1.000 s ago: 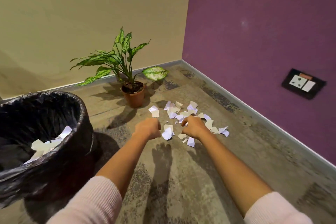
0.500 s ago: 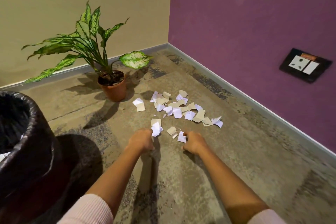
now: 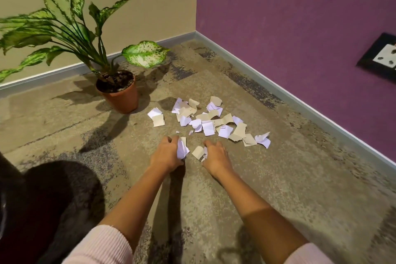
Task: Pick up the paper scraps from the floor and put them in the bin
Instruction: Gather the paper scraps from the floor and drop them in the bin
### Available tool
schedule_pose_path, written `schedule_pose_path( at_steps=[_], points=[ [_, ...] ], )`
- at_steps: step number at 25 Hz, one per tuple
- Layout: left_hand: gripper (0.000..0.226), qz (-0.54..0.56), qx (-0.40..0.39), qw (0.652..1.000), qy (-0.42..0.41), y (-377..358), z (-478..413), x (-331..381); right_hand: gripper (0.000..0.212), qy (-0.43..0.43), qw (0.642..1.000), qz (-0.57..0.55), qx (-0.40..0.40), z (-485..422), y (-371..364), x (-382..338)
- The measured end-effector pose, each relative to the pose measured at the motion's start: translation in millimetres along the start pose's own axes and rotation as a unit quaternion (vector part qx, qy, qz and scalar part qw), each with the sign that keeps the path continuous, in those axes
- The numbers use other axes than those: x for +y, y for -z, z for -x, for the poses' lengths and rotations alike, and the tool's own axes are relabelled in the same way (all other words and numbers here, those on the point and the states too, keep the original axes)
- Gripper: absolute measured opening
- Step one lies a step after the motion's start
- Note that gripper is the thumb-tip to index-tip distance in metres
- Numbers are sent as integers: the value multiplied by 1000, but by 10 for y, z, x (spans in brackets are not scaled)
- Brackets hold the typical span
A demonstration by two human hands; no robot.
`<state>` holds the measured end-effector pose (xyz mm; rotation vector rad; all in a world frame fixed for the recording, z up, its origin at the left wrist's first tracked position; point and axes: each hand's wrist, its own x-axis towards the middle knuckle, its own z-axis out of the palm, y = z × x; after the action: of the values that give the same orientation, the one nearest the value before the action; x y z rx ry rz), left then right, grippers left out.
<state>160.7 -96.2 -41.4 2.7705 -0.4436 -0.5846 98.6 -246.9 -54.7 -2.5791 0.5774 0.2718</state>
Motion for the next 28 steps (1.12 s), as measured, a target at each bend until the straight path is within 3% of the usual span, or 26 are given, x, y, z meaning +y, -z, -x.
schedule_pose_path(
  at_steps=[4, 8, 11, 13, 23, 28],
  points=[
    [91, 54, 51, 996, -51, 39, -240, 50, 55, 32, 996, -83, 14, -273, 84, -42],
    [121, 15, 52, 995, -81, 209, -637, 7, 68, 53, 994, -83, 44, -696, 353, -42],
    [141, -169, 25, 982, -83, 322, -965, -56, 89, 58, 998, -1, 28, -1042, 599, -51],
    [152, -229, -5, 970, -81, 377, -1139, -58, 105, 58, 997, 59, -9, -1224, 705, -71],
    [163, -264, -130, 954, -55, 584, -1516, 140, 137, 43, 970, 190, -145, -1667, 648, -102],
    [161, -229, -185, 954, -57, 610, -1544, 139, 133, 24, 967, 175, -186, -1750, 664, -55]
  ],
)
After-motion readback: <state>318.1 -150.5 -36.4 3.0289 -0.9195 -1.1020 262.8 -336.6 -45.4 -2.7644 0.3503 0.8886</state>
